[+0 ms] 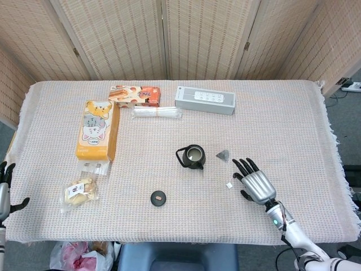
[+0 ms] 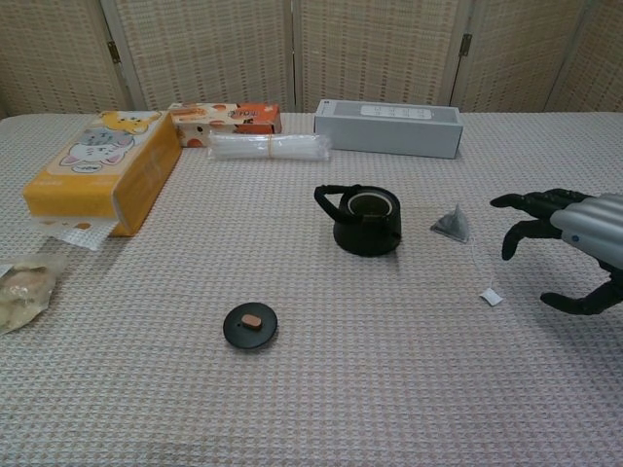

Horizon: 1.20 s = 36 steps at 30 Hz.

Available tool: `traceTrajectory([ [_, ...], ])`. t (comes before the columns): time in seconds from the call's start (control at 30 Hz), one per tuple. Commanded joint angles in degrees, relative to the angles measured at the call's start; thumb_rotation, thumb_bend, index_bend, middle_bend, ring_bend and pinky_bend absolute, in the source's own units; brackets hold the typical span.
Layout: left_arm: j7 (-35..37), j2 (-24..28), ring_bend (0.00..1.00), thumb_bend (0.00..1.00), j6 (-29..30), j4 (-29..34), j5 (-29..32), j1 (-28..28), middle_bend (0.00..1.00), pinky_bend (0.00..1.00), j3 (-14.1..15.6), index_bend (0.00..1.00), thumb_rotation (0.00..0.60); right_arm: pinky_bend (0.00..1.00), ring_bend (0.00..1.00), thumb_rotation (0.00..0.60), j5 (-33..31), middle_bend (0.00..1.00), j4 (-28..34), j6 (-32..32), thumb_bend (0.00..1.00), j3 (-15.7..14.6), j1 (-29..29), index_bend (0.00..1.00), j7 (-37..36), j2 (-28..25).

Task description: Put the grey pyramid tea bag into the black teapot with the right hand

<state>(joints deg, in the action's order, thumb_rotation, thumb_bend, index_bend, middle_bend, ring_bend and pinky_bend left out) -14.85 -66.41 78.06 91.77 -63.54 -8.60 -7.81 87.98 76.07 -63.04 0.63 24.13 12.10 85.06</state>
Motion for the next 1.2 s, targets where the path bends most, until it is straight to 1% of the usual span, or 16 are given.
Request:
traceTrajectory([
  [0.03, -0.1, 0.1, 0.02, 0.25, -0.3, 0.0, 0.3, -0.1, 0.00, 0.27, -0.1, 0.01, 0.600, 0.00, 0.00, 0.600, 0.4, 0.00, -2.2, 0.6, 0.25, -0.6, 0.4, 0.36, -1.0, 1.8],
  [0.17, 0.1, 0.2, 0.02, 0.25, -0.6, 0.1, 0.3, -0.2, 0.00, 0.27, -0.1, 0.01, 0.600, 0.00, 0.00, 0.600, 0.5, 0.00, -4.1, 0.5, 0.26, -0.6, 0.8, 0.39, -1.3, 3.9],
  [0.4, 1.0, 0.7, 0.02, 0.25, -1.2, 0.3, 0.3, -0.1, 0.00, 0.27, 0.0, 0.01, 0.600, 0.00, 0.00, 0.600, -0.6, 0.00, -5.8, 1.3, 0.27, 0.3, 1.6, 0.43, -1.8, 5.7],
  [0.7, 0.9, 0.9, 0.02, 0.25, -2.4, 0.2, 0.8, -0.6, 0.00, 0.27, 0.1, 0.01, 0.600, 0.00, 0.00, 0.600, -2.1, 0.00, -7.1, 3.0, 0.28, 0.9, 2.7, 0.43, -2.2, 6.6],
  [1.2, 1.9, 1.5, 0.02, 0.25, -3.1, 0.2, 1.1, -0.7, 0.00, 0.27, 0.1, 0.01, 0.600, 0.00, 0.00, 0.600, -3.2, 0.00, -7.3, 4.7, 0.28, 0.7, 3.9, 0.44, -1.4, 7.5],
])
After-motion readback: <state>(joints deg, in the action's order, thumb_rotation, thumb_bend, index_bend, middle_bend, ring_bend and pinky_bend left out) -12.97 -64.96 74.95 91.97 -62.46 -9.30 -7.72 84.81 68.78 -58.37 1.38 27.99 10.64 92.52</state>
